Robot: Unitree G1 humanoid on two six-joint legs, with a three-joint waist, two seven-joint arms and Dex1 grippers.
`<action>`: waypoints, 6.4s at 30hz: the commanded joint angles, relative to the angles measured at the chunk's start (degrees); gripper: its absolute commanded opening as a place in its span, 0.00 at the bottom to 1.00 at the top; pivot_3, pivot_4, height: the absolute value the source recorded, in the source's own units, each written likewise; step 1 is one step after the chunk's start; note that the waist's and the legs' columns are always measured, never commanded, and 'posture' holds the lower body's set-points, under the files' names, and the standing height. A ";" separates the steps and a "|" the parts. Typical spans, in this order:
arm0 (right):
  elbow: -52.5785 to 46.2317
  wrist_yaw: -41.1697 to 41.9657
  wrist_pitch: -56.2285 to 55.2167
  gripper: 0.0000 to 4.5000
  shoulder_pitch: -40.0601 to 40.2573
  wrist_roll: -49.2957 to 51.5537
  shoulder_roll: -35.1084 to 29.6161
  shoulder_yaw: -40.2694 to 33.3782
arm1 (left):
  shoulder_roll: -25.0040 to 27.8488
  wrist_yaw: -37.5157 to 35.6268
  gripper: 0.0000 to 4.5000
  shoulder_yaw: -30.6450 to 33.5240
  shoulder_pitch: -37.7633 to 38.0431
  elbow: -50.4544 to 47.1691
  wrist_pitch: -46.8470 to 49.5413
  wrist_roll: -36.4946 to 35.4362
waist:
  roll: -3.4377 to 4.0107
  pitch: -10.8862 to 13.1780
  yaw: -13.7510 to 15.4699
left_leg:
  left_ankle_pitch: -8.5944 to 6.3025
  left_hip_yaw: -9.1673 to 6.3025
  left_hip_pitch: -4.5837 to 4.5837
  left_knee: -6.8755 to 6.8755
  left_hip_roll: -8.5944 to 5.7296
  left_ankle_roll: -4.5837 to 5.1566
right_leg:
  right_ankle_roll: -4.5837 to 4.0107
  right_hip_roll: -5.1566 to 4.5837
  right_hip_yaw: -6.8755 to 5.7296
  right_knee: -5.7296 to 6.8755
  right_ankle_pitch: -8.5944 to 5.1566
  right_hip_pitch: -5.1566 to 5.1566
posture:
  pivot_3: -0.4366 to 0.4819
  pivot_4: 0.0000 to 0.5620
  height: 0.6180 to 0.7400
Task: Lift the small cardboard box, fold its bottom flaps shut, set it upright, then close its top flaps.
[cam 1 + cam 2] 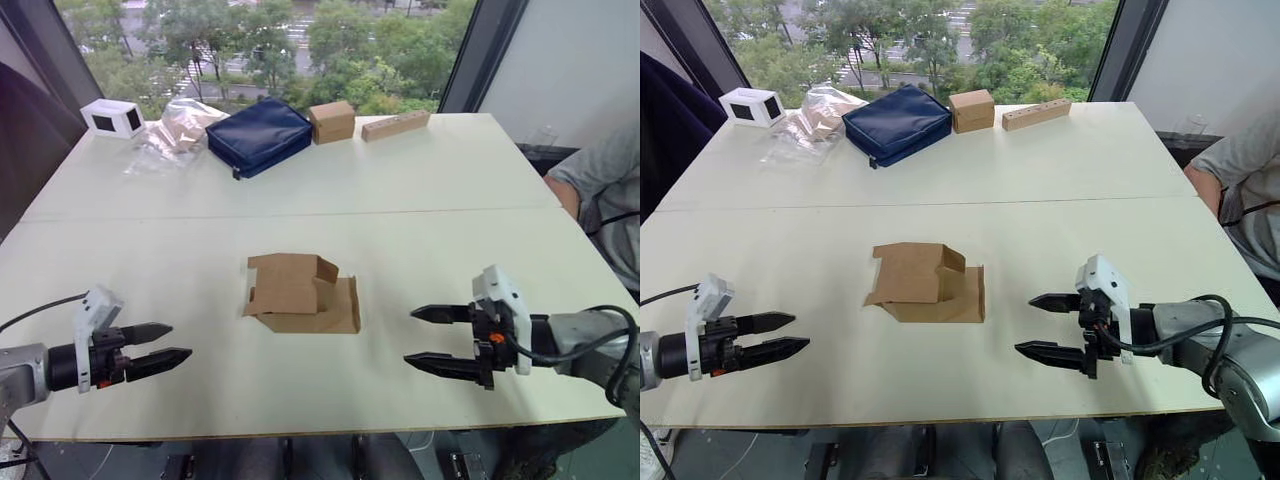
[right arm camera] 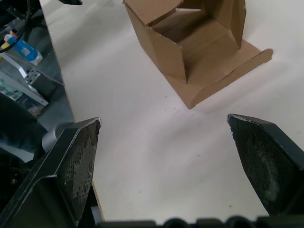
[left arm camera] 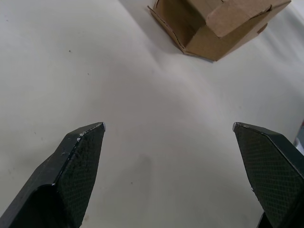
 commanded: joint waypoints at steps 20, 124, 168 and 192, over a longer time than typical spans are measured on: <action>2.72 -3.02 -1.30 1.00 -3.28 -3.01 1.38 1.25 | 1.28 5.44 0.99 0.40 -6.10 3.73 -3.85 5.78 | -0.01 -0.01 0.09 | 0.00 0.00 0.03 0.01 -0.02 0.00 | 0.16 0.00 -0.02 0.05 0.09 0.02 | 0.48 0.27 1.00; -0.40 -54.94 -2.88 0.00 -40.90 6.91 34.96 5.70 | -17.02 -24.36 0.00 -23.70 -81.10 36.71 -7.99 7.97 | -0.14 -0.02 -0.53 | 0.06 -0.02 -0.86 0.76 -0.02 0.00 | 0.24 0.64 0.00 1.17 0.11 -0.97 | 0.48 0.27 1.00; -10.02 -42.90 1.06 0.00 -31.26 16.17 19.61 -1.56 | -18.78 -23.92 0.00 -23.89 -80.41 41.98 -7.20 9.14 | -0.15 -0.02 -0.21 | 0.06 -0.02 -0.86 0.78 -0.05 0.01 | 0.24 0.65 0.01 1.16 0.11 -0.98 | 0.48 0.27 1.00; -4.09 -41.82 -2.38 0.00 -29.34 1.60 22.15 8.40 | -17.74 -24.20 0.00 -22.76 -79.05 35.64 -0.78 5.84 | -0.17 -0.02 -0.29 | 0.05 -0.03 -0.84 0.84 -0.02 0.02 | 0.23 0.70 0.05 1.15 0.11 -0.97 | 0.48 0.27 1.00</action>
